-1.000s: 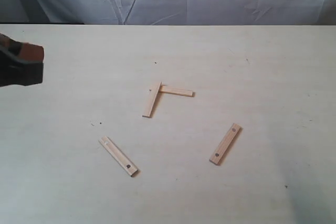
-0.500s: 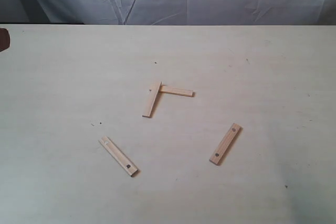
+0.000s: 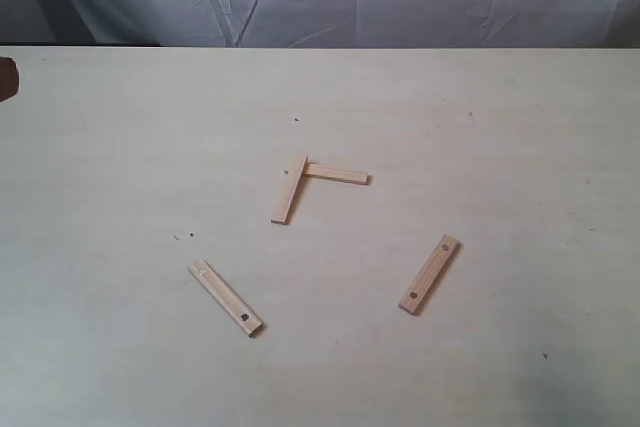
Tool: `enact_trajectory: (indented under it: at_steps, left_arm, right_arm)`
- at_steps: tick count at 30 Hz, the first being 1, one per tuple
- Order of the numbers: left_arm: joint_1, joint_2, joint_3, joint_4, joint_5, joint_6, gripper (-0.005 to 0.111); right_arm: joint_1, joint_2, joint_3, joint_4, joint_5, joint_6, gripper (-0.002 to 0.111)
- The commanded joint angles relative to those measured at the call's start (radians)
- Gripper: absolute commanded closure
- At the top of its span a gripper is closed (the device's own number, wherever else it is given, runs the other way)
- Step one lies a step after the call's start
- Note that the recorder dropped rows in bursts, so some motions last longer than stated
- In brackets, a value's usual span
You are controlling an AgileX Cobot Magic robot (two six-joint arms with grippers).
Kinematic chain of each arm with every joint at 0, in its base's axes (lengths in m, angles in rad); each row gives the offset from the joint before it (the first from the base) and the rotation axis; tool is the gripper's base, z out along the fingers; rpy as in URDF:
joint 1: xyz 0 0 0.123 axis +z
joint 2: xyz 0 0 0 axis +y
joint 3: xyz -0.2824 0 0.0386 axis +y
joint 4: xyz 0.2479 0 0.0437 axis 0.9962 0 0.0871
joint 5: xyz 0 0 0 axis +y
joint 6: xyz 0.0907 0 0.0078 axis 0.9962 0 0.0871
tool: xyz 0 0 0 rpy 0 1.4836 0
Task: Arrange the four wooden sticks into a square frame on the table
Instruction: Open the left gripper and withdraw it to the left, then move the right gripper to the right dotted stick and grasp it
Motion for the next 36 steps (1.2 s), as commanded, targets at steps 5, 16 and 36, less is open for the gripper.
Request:
enact_trajectory:
  at_steps: [5, 16, 36]
  left_arm:
    - [-0.002, -0.007, 0.007, 0.003, -0.005, 0.0, 0.107]
    - [-0.002, -0.007, 0.007, 0.0, -0.005, 0.0, 0.107]
    - [-0.002, -0.007, 0.007, 0.002, -0.005, 0.0, 0.107]
  right_arm:
    - [-0.005, 0.167, -0.024, 0.077, 0.006, 0.019, 0.109]
    - [0.058, 0.62, -0.174, 0.14, 0.109, 0.162, 0.109]
    - [0.587, 1.234, -0.388, -0.172, 0.03, 0.838, 0.099]
